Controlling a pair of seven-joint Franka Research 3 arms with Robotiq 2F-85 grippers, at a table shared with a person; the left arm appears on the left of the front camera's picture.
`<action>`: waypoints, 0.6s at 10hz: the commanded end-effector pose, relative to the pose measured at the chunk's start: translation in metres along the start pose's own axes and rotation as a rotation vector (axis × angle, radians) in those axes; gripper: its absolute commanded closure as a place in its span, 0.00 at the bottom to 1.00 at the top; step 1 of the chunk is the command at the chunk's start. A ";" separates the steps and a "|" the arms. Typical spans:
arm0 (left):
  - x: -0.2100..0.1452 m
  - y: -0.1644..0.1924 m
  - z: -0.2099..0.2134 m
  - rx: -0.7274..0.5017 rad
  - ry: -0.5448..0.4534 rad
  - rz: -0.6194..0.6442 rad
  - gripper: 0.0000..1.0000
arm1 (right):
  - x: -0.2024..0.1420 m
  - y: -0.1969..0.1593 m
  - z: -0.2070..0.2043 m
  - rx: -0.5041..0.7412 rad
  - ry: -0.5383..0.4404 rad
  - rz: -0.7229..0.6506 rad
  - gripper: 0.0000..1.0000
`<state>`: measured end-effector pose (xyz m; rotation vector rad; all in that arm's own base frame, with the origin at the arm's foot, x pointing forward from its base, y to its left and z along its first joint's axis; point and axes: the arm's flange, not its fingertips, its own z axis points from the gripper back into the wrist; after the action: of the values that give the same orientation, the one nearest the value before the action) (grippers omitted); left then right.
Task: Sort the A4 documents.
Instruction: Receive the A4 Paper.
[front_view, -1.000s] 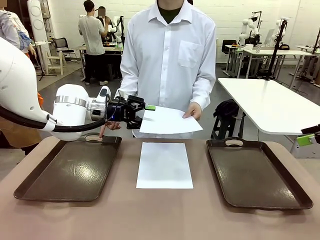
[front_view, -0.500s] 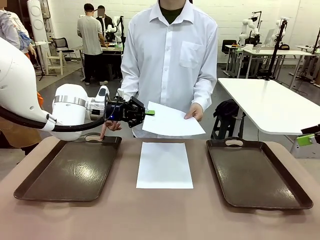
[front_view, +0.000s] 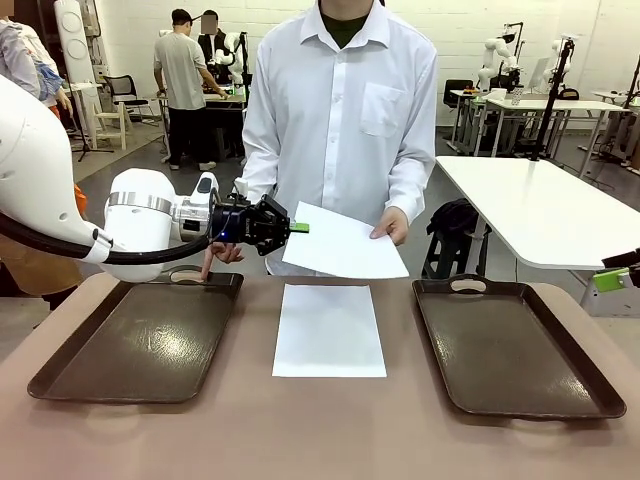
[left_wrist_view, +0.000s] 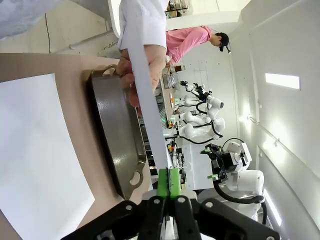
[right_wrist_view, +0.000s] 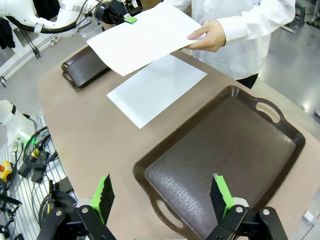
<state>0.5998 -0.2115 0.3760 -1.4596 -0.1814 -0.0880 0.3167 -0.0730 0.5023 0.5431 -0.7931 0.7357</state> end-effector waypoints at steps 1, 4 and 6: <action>-0.005 -0.005 0.001 -0.016 0.005 -0.004 1.00 | 0.000 -0.002 -0.001 0.013 -0.014 0.012 0.00; 0.000 0.000 0.000 0.000 0.000 0.000 1.00 | 0.000 -0.002 -0.001 0.013 -0.014 0.012 0.00; 0.000 0.000 0.000 0.000 0.000 0.000 1.00 | 0.000 -0.002 -0.001 0.013 -0.014 0.012 0.00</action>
<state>0.5996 -0.2116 0.3766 -1.4600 -0.1806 -0.0909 0.3167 -0.0730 0.5022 0.5429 -0.7931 0.7359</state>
